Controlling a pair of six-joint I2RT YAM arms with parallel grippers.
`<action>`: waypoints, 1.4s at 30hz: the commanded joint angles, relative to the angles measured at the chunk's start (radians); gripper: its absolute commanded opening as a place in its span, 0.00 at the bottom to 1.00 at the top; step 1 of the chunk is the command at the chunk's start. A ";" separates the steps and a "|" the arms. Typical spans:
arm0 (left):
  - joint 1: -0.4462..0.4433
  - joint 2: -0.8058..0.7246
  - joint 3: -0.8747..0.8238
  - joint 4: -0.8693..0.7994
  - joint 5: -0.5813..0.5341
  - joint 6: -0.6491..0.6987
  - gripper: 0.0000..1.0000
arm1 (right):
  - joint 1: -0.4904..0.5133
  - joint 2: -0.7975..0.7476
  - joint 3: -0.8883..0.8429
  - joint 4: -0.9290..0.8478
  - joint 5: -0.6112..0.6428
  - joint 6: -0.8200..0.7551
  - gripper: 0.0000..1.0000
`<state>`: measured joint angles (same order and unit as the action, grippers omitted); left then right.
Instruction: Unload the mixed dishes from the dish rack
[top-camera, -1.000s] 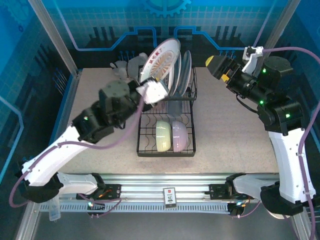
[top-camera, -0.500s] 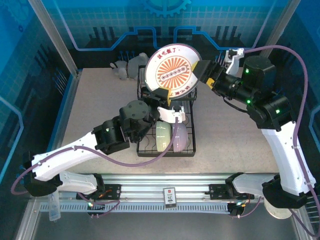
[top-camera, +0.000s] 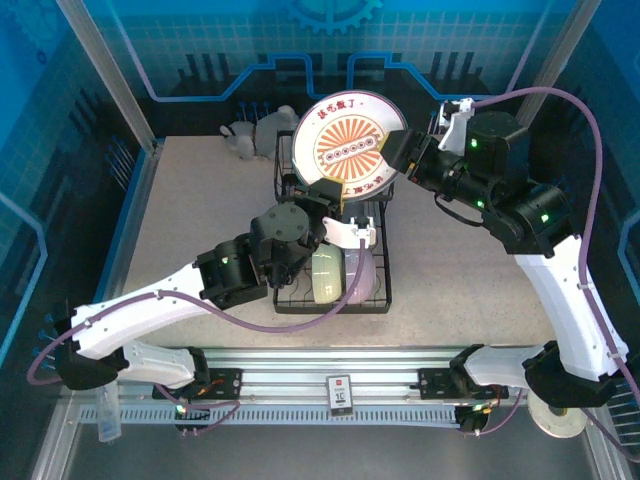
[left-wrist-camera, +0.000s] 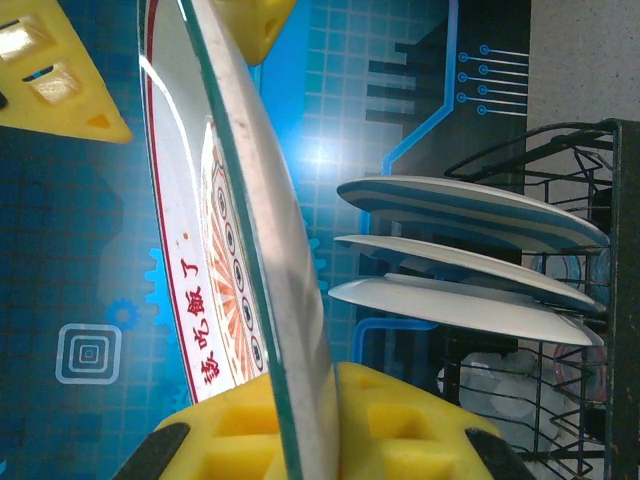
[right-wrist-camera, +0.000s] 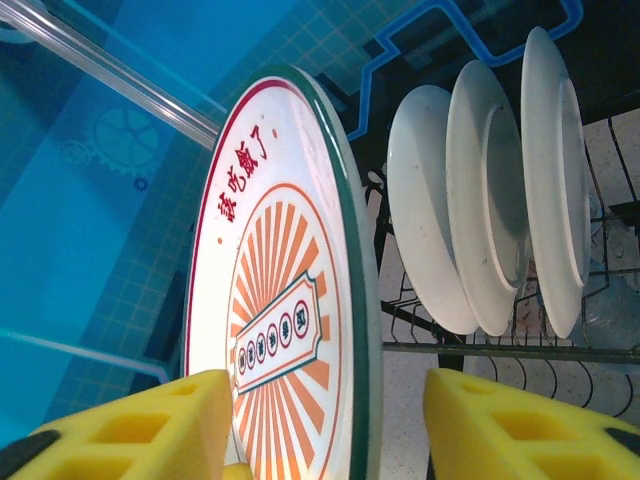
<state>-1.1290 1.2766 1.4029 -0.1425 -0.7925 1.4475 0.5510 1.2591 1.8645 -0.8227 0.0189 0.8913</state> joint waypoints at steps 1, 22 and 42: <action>-0.008 -0.013 0.006 0.046 -0.036 0.011 0.00 | 0.018 -0.004 0.024 -0.019 0.033 -0.012 0.48; -0.010 -0.029 0.007 0.031 0.034 -0.076 0.51 | 0.029 -0.049 -0.057 0.097 0.049 -0.070 0.00; 0.027 -0.140 0.178 -0.187 0.335 -1.099 0.99 | -0.682 -0.276 -0.427 0.364 -0.099 0.206 0.00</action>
<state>-1.1206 1.1557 1.5627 -0.2699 -0.5358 0.6502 -0.0639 1.0115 1.5085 -0.6071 -0.0399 0.9745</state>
